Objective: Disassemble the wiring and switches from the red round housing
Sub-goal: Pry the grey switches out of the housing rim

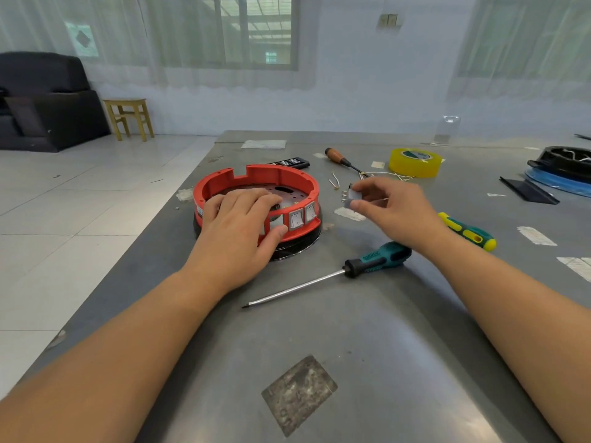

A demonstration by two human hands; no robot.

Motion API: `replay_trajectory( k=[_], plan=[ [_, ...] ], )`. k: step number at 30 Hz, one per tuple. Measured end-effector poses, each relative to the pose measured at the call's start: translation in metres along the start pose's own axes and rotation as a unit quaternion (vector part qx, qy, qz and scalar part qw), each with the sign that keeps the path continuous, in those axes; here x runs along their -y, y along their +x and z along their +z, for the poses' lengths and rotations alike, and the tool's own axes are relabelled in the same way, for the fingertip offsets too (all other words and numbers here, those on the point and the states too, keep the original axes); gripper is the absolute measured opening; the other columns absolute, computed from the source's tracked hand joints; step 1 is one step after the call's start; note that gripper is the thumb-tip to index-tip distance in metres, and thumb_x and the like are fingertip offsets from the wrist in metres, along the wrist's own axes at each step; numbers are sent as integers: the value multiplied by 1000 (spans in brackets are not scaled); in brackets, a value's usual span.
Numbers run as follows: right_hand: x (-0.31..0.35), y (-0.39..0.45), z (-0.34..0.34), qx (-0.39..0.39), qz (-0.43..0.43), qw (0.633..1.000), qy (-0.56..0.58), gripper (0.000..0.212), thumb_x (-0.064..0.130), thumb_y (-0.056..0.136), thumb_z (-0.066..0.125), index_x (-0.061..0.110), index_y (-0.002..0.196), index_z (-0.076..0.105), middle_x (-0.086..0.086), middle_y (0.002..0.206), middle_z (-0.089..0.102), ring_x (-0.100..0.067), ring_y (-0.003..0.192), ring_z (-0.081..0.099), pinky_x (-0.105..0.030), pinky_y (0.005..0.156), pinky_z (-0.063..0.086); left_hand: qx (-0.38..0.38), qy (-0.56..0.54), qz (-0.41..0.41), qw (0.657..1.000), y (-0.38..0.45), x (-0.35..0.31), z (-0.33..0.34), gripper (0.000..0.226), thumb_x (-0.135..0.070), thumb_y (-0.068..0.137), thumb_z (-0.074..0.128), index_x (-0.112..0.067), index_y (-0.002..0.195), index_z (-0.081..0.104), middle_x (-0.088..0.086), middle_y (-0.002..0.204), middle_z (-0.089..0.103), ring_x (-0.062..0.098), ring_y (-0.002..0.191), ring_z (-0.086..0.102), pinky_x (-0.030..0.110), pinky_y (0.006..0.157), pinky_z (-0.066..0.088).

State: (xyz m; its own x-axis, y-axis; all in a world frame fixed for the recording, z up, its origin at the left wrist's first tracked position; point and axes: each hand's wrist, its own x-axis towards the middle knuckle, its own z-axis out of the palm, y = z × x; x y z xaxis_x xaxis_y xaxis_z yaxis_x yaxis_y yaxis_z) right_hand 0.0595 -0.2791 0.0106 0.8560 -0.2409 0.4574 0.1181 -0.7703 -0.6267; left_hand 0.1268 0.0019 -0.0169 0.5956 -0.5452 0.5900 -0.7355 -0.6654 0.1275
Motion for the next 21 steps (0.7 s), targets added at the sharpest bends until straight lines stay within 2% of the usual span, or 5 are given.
replay_trajectory(
  k=[4, 7, 12, 17, 21],
  plan=[
    [-24, 28, -13, -21, 63, 998, -16, 29, 25, 91, 77, 20, 119, 71, 4, 106, 72, -7, 97, 67, -27, 92, 52, 0, 2, -16, 1000, 1, -1, 6, 46, -51, 100, 45, -27, 136, 62, -5, 139, 61, 23, 135, 48, 45, 114, 27],
    [-40, 49, -11, -34, 76, 996, -42, 27, 27, 91, 77, 21, 117, 72, 4, 105, 70, -12, 99, 64, -21, 83, 46, -10, 5, -18, 1000, 1, -2, 9, 44, -49, 100, 47, -26, 133, 65, -5, 137, 62, 23, 132, 49, 45, 112, 29],
    [-58, 72, 5, 32, 61, 988, -138, 28, 31, 95, 70, 27, 123, 70, 5, 118, 68, -10, 107, 55, -24, 90, 39, -10, 11, -25, 1000, 0, -3, 11, 42, -45, 100, 48, -24, 131, 67, -5, 136, 63, 25, 130, 51, 46, 112, 30],
    [-67, 80, 11, 90, 67, 966, -231, 35, 37, 98, 65, 29, 132, 65, -1, 130, 66, -23, 114, 60, -32, 89, 48, 0, 15, -31, 999, 2, -5, 12, 43, -45, 100, 47, -23, 130, 67, -3, 136, 63, 26, 130, 51, 47, 111, 30],
    [-71, 76, 11, 75, 51, 966, -243, 40, 41, 96, 65, 31, 135, 62, -2, 138, 62, -27, 122, 58, -37, 94, 51, 5, 16, -35, 999, 2, -7, 10, 44, -46, 100, 46, -23, 131, 67, -3, 137, 63, 25, 131, 49, 46, 112, 29]
  ],
)
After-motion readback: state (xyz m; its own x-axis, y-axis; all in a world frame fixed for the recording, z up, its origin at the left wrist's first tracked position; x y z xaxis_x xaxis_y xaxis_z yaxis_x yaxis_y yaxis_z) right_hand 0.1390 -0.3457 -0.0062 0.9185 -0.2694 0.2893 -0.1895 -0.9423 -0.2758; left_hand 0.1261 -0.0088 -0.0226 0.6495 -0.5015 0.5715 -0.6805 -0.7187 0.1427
